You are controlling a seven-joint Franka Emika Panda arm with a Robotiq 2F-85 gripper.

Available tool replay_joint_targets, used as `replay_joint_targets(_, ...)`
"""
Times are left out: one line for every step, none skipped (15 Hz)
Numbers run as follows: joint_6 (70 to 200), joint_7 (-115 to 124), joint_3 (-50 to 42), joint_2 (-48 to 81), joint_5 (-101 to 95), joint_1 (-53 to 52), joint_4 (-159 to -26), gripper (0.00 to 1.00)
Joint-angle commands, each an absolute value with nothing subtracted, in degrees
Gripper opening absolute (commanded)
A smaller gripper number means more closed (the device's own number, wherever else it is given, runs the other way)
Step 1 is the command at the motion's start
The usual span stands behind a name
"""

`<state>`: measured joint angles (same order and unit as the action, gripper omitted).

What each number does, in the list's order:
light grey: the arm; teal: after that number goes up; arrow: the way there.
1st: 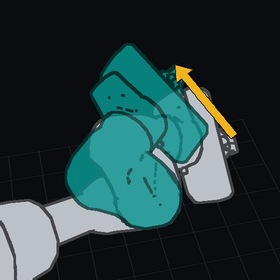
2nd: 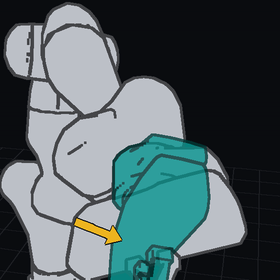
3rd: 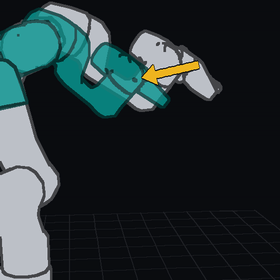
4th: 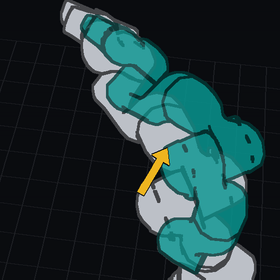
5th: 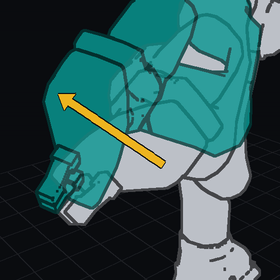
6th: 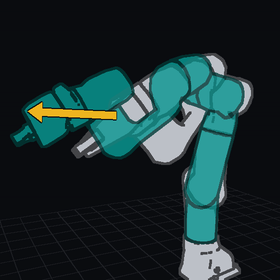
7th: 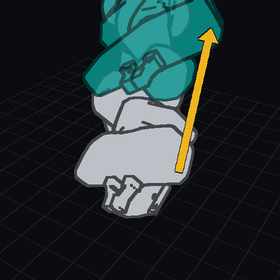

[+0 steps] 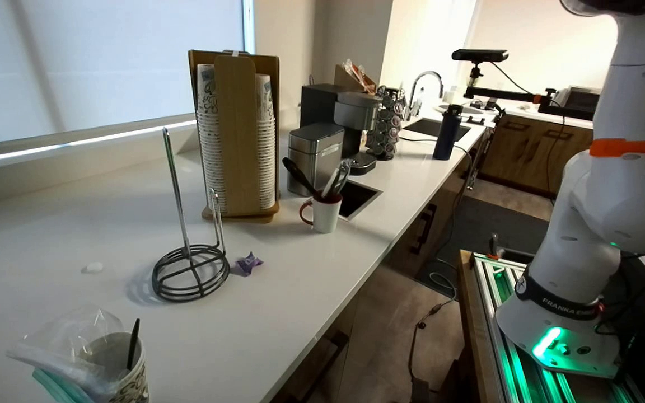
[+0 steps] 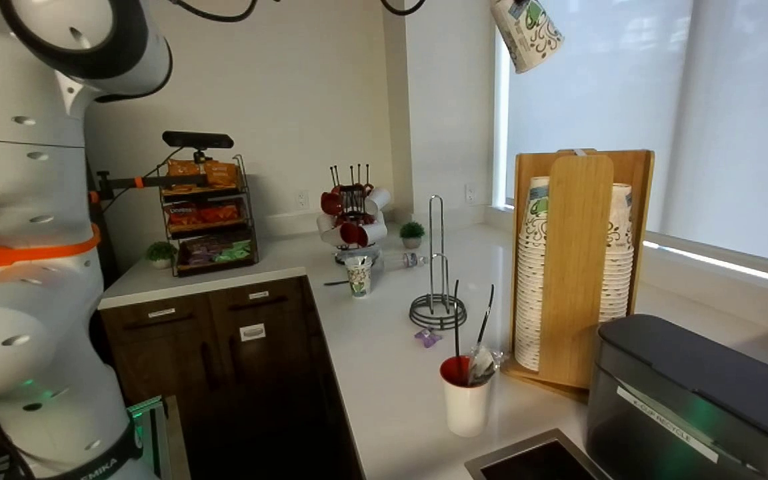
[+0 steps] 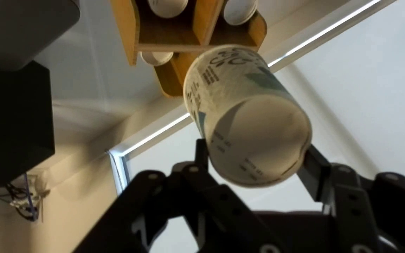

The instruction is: Put the cup on the left, on one of the stacks

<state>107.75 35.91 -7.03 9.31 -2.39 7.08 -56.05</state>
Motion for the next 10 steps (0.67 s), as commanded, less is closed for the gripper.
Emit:
replay_joint_targets(105.7, 37.4, -7.2, 11.1, -1.1, 7.2, -54.0, 0.38)
replay_joint_targets(105.4, 37.7, -7.2, 12.2, -1.0, 7.2, -53.0, 0.63)
replay_joint_targets(105.5, 37.7, -7.2, 12.5, -1.0, 7.2, -53.0, 0.63)
replay_joint_targets(105.5, 37.6, -7.2, 12.4, -1.1, 7.2, -53.0, 0.63)
replay_joint_targets(104.9, 38.9, -7.5, 12.6, -1.4, 7.2, -52.7, 0.38)
replay_joint_targets(103.4, 39.4, -7.7, 13.2, -1.0, 7.6, -52.1, 0.38)
replay_joint_targets(103.5, 40.5, -8.1, 13.8, -1.1, 7.8, -52.2, 0.38)
replay_joint_targets(102.7, 41.4, -8.5, 14.4, -0.2, 8.3, -51.9, 0.38)
replay_joint_targets(102.2, 42.5, -8.7, 15.2, 0.8, 8.9, -51.7, 0.38)
replay_joint_targets(101.9, 43.7, -9.0, 16.0, 1.6, 9.5, -51.5, 0.38)
